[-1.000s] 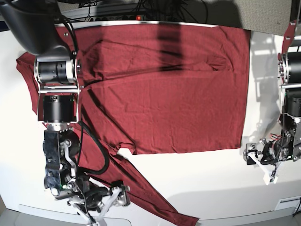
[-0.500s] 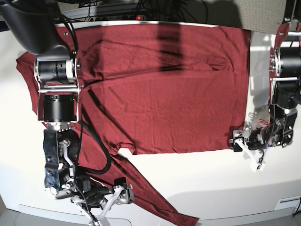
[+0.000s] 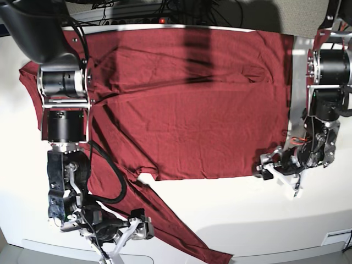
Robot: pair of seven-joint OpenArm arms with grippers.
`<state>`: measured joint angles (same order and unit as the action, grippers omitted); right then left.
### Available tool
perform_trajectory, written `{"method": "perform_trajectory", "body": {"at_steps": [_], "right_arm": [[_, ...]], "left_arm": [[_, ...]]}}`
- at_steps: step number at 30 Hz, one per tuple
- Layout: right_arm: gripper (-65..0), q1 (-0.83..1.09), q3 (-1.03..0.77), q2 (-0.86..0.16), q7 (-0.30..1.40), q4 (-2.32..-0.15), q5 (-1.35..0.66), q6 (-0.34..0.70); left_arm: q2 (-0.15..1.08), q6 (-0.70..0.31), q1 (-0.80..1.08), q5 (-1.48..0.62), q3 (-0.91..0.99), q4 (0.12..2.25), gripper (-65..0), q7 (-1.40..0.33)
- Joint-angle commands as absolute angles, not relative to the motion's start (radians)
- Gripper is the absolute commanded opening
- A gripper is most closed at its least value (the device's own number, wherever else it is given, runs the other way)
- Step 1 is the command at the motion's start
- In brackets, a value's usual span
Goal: Fold the T-shirt properly
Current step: 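Lower both grippers onto the hem corners and pinch the fabric, then lift the hem with both grippers and fold it toward the collar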
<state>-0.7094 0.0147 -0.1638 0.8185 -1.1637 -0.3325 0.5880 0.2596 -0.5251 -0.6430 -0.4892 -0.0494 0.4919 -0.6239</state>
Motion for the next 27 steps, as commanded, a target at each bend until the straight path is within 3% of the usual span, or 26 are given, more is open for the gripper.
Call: {"method": "perform_trajectory", "body": {"at_steps": [1,15,18,20,23,24,27], "right_arm": [[-17.5,-0.750,0.012,-0.167,0.794,-1.179,-0.344,0.593],[-17.5,-0.750,0.012,-0.167,0.794,-1.179,-0.344,0.593],[-17.5,-0.750,0.012,-0.166,0.795,-1.179,-0.344,0.593],[-17.5,-0.750,0.012,-0.167,0.813,-1.179,-0.344,0.593],[-17.5,-0.750,0.012,-0.168,0.865,-1.179,-0.329,0.595],[-17.5,-0.750,0.013,-0.177,0.873,-1.179,-0.316,0.595],[-17.5,-0.744,0.013,-0.205,0.879,-1.179,-0.314,0.595]], "left_arm": [[0.258,-0.525,-0.654,-0.477,-0.052,0.488,-19.9,-0.694],[0.269,-0.525,-0.684,-0.472,-0.052,0.489,-20.0,-0.733],[0.270,-0.525,-0.684,-0.472,-0.052,0.489,-22.4,-0.734],[0.270,-0.525,-0.684,-0.472,-0.052,0.489,-32.3,-0.754],[0.270,-0.525,-0.682,-0.472,-0.052,0.489,-62.0,-0.792],[0.270,-0.525,-0.682,-0.472,-0.052,0.492,-65.0,-0.793],[0.270,-0.525,-0.682,-0.472,-0.052,0.516,-65.0,-0.792]]}}
